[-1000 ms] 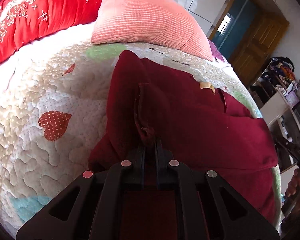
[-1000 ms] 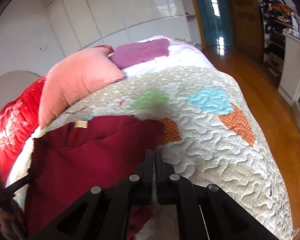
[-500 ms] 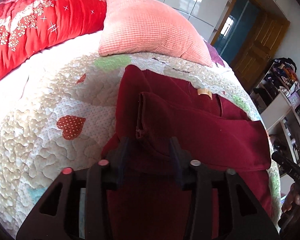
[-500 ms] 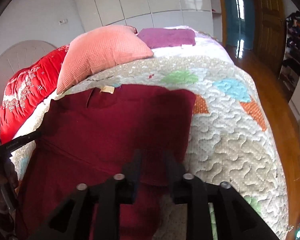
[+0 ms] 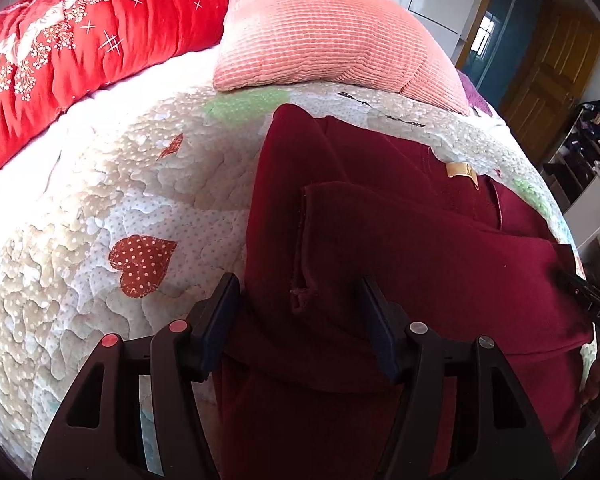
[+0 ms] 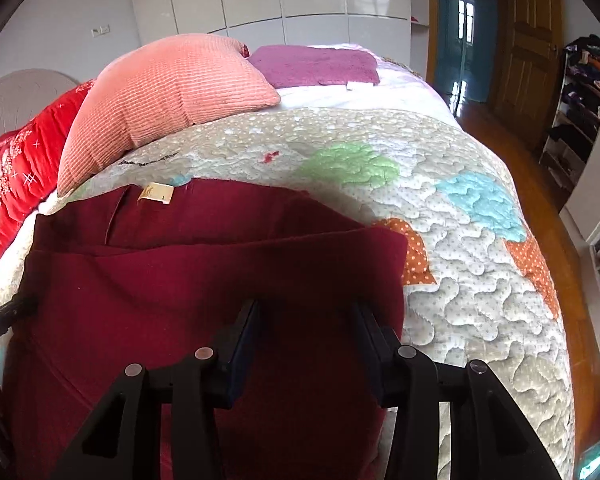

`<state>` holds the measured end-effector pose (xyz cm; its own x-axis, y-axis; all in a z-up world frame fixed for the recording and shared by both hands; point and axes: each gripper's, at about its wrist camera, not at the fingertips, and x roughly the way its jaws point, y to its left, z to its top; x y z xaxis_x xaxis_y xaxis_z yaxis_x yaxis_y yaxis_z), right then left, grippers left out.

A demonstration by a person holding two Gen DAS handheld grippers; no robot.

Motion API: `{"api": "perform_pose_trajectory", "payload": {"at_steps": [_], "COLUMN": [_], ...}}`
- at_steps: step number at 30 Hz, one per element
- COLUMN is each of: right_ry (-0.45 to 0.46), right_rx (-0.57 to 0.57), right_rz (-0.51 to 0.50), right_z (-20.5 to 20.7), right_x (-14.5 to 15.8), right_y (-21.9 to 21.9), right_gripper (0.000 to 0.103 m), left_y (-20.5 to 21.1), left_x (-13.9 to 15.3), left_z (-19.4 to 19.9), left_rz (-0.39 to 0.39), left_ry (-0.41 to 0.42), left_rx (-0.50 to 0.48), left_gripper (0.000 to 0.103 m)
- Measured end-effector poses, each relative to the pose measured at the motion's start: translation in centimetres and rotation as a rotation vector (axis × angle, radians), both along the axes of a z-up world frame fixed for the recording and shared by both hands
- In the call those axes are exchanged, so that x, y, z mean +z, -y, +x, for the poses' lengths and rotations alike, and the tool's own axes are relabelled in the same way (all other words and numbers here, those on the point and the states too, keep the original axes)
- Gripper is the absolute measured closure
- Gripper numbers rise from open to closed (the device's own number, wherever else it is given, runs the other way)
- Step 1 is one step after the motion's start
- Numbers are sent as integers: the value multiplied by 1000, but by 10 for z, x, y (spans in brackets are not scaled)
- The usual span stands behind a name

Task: Fold small clothes
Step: 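Open both grippers and lift them off the folded sweater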

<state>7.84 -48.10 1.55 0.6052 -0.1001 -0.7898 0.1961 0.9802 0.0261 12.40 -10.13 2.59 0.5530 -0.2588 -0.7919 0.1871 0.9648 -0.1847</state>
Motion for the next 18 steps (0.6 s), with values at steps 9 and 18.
{"api": "perform_pose_trajectory", "payload": {"at_steps": [9, 18], "right_ry": [-74, 49], "right_rx": [-8, 4], "right_rz": [-20, 92], "right_z": [-57, -115], "right_x": [-15, 42], "right_y": [-4, -12], "right_gripper": [55, 52], "left_y": [-10, -16], "left_x": [2, 27], "left_z": [-19, -68], "left_rz": [14, 51], "left_ry": [13, 49], "left_rx": [25, 3], "left_gripper": [40, 40]}}
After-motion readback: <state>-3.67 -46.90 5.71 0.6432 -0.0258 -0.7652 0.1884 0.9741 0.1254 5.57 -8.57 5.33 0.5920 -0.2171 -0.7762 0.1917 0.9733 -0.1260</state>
